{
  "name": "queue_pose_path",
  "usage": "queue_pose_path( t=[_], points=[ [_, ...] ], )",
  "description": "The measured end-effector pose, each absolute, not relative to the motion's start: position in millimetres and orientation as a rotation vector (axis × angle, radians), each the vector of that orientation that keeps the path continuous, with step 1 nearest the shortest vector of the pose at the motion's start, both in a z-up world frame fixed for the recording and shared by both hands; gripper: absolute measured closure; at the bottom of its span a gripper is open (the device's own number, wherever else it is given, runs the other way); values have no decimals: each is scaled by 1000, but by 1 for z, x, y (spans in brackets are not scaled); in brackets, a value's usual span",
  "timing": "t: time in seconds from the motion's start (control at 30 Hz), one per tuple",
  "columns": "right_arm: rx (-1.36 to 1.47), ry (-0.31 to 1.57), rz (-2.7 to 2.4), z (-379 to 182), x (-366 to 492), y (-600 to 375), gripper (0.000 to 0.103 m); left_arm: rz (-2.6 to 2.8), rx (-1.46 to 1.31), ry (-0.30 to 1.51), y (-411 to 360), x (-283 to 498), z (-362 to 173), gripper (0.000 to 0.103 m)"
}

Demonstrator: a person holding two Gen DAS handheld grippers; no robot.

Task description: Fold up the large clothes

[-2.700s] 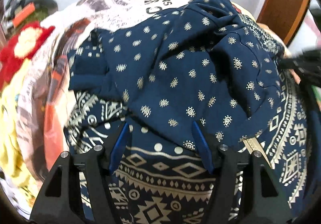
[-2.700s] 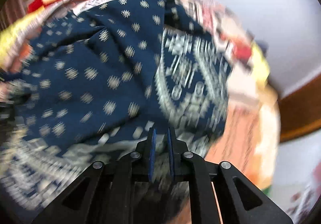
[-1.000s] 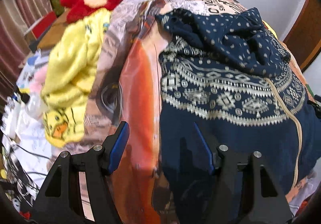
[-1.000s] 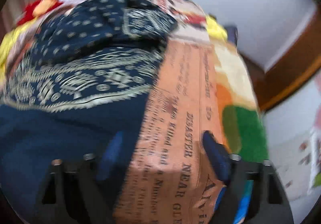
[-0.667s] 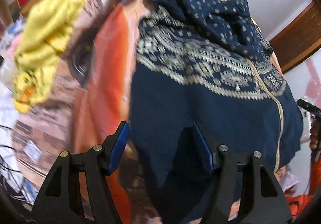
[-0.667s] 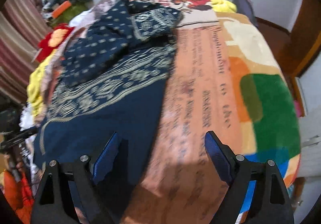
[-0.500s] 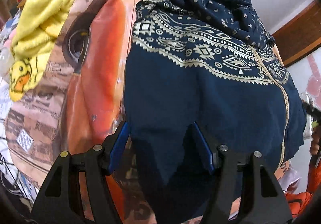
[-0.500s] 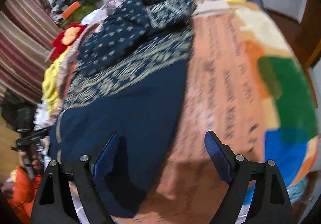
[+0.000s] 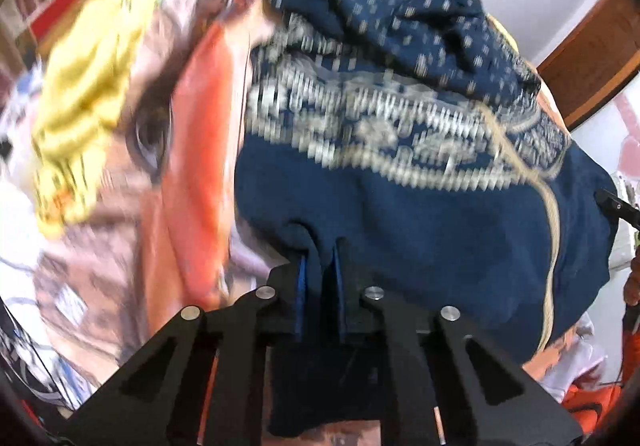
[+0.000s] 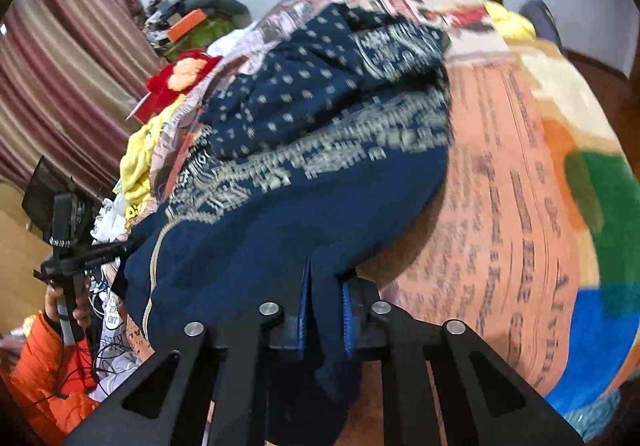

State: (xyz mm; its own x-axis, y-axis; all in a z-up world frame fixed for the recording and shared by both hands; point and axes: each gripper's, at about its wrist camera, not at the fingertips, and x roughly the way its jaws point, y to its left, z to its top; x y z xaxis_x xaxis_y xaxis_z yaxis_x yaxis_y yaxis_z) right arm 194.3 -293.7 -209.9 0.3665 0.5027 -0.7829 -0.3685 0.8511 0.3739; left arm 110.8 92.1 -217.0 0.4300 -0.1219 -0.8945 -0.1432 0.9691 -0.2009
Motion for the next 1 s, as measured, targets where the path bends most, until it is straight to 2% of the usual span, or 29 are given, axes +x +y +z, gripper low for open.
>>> queue_pose_path(
  t=[0.4,0.6,0.8,1.0],
  points=[
    [132,844,551,-146,270,-288,94,-36,-234,812,100,191,-106,94],
    [133,772,512,-126,342,-282,94,2,-285,723,121,249,-81,94],
    [50,749,377,-147,423,-269,94,156,-292,784,148,337,-122,94],
    [26,921,335,-217,492,-265,94,247,-243,945,158,397,-202,94]
  ],
)
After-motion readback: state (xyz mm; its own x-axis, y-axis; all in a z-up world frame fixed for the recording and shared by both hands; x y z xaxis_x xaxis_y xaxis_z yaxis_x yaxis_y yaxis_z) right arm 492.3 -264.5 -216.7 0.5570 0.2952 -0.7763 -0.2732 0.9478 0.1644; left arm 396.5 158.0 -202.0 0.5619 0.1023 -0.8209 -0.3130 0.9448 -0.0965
